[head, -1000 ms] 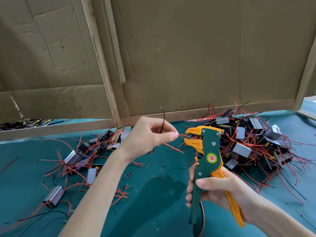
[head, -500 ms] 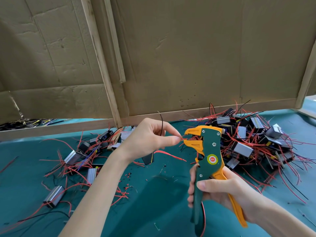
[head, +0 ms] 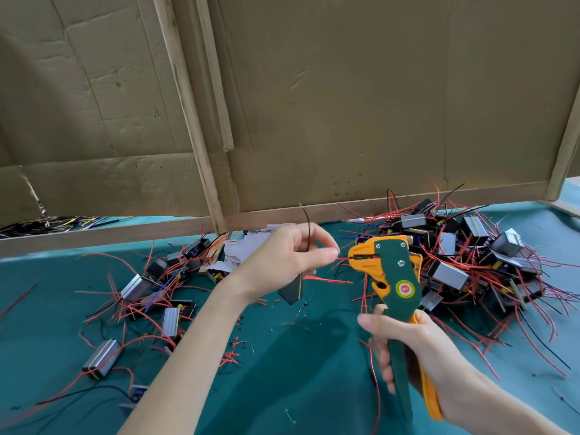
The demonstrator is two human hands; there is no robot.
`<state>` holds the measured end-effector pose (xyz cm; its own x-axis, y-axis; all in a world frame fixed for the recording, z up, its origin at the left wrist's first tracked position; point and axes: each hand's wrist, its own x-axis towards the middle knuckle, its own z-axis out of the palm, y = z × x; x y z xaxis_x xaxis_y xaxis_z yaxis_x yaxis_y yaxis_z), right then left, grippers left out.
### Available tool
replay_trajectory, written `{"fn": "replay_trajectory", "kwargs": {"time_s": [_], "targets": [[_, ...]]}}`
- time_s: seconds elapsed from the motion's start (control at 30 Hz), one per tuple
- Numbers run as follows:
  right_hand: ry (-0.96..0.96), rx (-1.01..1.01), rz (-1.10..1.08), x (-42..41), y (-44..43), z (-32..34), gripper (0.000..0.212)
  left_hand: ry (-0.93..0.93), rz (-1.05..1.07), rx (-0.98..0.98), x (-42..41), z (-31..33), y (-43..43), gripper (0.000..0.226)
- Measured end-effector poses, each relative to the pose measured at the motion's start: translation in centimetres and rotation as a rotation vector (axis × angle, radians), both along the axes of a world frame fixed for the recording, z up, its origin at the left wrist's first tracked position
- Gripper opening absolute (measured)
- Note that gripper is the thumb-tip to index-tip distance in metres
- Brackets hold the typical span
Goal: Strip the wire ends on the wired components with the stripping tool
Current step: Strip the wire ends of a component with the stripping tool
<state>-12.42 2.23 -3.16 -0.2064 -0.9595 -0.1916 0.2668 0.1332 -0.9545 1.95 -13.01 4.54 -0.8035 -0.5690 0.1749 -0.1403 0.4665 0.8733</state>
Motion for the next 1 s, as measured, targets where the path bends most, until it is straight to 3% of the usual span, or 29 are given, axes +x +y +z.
{"fn": "replay_trajectory", "kwargs": {"time_s": [0.1, 0.17, 0.27, 0.37, 0.47, 0.67, 0.9, 1.0], "targets": [[-0.308, -0.075, 0.132, -0.4, -0.6, 0.4, 0.041, 0.065, -0.001, 0.165, -0.5, -0.9, -0.2, 0.022], [-0.372, -0.116, 0.138, -0.8, -1.0, 0.4, 0.035, 0.062, 0.058, 0.167, -0.5, -1.2, -0.6, 0.027], [-0.359, -0.139, 0.121, -1.4, -1.3, 0.1, 0.036, 0.033, 0.108, 0.108, -0.6, -1.5, -1.0, 0.031], [-0.353, -0.150, 0.120, -1.8, -1.2, 0.2, 0.046, 0.007, 0.163, -0.068, -0.9, -1.9, -1.2, 0.033], [-0.335, -0.154, 0.125, -1.9, -1.2, 0.2, 0.041, 0.024, 0.233, -0.197, -1.6, -3.1, -1.5, 0.031], [-0.330, -0.141, 0.103, -1.8, -1.4, 0.0, 0.029, 0.117, 0.316, -0.073, -3.2, -7.4, 0.0, 0.021], [-0.331, -0.148, 0.073, -2.4, -1.6, -0.1, 0.028, 0.029, 0.337, -0.207, -3.2, -8.1, -0.4, 0.025], [-0.327, -0.150, 0.083, -2.4, -1.5, 0.1, 0.030, 0.074, 0.348, -0.161, -3.0, -6.6, -0.7, 0.022]]}}
